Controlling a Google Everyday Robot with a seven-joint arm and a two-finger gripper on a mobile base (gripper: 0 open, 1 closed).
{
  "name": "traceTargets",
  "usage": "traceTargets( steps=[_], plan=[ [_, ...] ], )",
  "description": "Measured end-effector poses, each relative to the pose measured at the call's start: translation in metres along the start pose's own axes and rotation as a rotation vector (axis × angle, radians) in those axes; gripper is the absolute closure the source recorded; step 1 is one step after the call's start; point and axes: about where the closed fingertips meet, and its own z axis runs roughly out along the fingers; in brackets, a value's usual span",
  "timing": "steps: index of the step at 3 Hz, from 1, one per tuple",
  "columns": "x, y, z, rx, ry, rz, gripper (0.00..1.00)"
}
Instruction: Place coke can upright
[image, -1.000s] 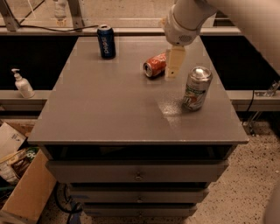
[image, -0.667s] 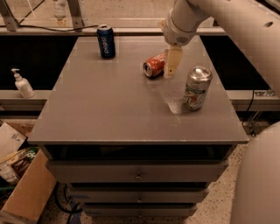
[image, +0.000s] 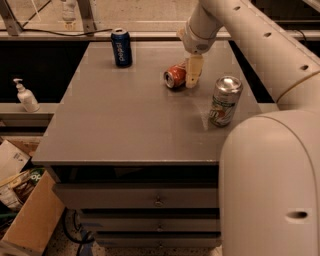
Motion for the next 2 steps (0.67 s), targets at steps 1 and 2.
traceTargets(
  steps=[1, 2],
  plan=[
    [0.0035, -0.0025, 0.0148, -0.042, 0.015, -0.026, 0.0],
    [0.0052, -0.0016, 0.0203, -0.071, 0.021, -0.048, 0.18]
  ],
)
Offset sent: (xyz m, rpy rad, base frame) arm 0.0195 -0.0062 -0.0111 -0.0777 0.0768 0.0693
